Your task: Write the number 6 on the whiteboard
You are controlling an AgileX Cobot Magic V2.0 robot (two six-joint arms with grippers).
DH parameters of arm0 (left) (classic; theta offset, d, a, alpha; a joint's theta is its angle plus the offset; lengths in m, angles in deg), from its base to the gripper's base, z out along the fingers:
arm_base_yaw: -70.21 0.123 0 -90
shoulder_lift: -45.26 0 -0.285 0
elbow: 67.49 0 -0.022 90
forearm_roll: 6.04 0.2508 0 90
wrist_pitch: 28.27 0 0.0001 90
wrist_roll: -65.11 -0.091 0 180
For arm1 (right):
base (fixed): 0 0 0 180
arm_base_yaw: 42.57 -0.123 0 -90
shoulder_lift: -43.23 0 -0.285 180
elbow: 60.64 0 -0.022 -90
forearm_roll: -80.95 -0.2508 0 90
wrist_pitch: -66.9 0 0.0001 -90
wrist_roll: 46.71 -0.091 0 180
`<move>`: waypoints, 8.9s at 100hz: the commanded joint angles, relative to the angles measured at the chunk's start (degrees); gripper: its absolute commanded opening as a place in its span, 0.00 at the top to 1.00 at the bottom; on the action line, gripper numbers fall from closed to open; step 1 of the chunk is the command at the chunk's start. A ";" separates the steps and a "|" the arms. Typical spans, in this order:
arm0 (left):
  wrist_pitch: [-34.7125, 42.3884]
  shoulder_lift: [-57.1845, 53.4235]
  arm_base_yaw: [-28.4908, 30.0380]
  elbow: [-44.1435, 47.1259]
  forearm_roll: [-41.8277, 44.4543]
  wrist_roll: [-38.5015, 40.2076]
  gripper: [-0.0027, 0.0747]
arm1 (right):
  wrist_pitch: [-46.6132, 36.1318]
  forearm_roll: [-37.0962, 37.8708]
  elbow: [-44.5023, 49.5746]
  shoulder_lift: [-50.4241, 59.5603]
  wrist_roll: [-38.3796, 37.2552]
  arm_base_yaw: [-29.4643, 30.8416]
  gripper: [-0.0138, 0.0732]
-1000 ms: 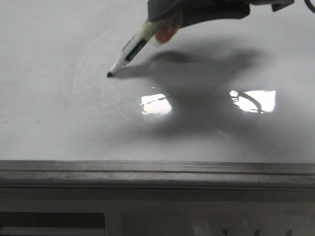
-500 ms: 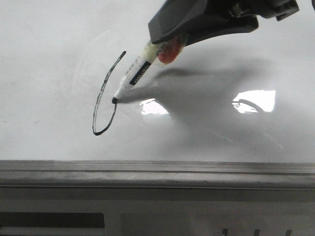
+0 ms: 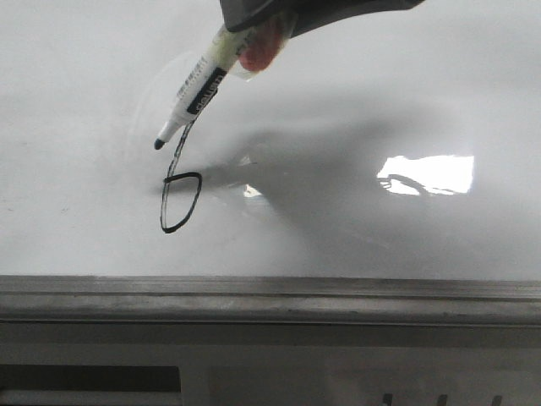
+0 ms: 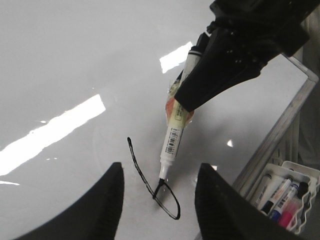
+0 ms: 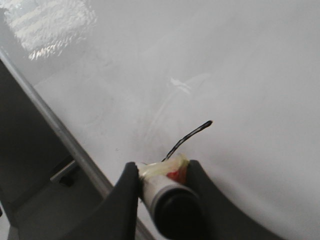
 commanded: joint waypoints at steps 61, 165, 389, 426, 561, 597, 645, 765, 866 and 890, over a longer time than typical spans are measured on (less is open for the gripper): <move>16.64 24.94 -0.58 -5.91 0.19 0.41 0.61 | -1.42 0.32 -1.83 1.53 0.69 -7.08 0.91; 1.52 24.94 9.60 -6.52 -39.21 0.41 0.99 | -2.62 0.21 -1.83 1.53 0.09 -6.28 0.42; -0.94 16.03 9.27 -7.56 -49.22 0.41 0.58 | -3.68 0.21 -1.83 1.53 0.09 -6.28 0.43; -4.43 1.28 9.27 -7.56 -48.66 -7.64 0.99 | -5.94 0.44 1.34 4.93 0.09 -6.28 0.91; -9.54 -25.58 9.27 5.62 -37.95 -12.35 0.99 | -13.54 10.17 30.90 49.61 0.38 -6.28 0.91; -9.54 -25.58 9.27 5.62 -38.07 -12.35 0.99 | -13.54 10.17 30.90 49.61 0.38 -6.28 0.91; -9.43 -25.58 12.26 5.62 -35.53 -12.24 0.99 | -13.54 10.17 30.90 49.61 0.38 -6.28 0.91; -14.47 -30.81 49.51 19.36 -28.31 -12.24 0.99 | -13.50 10.17 30.90 49.61 0.38 -6.28 0.91; -14.76 -30.71 49.61 19.35 -25.73 -11.21 0.99 | -14.08 10.05 31.03 49.85 0.38 -6.12 0.91; -14.64 -30.71 49.61 19.35 -25.73 -11.21 0.99 | -14.43 10.05 31.15 49.85 0.38 -6.12 0.91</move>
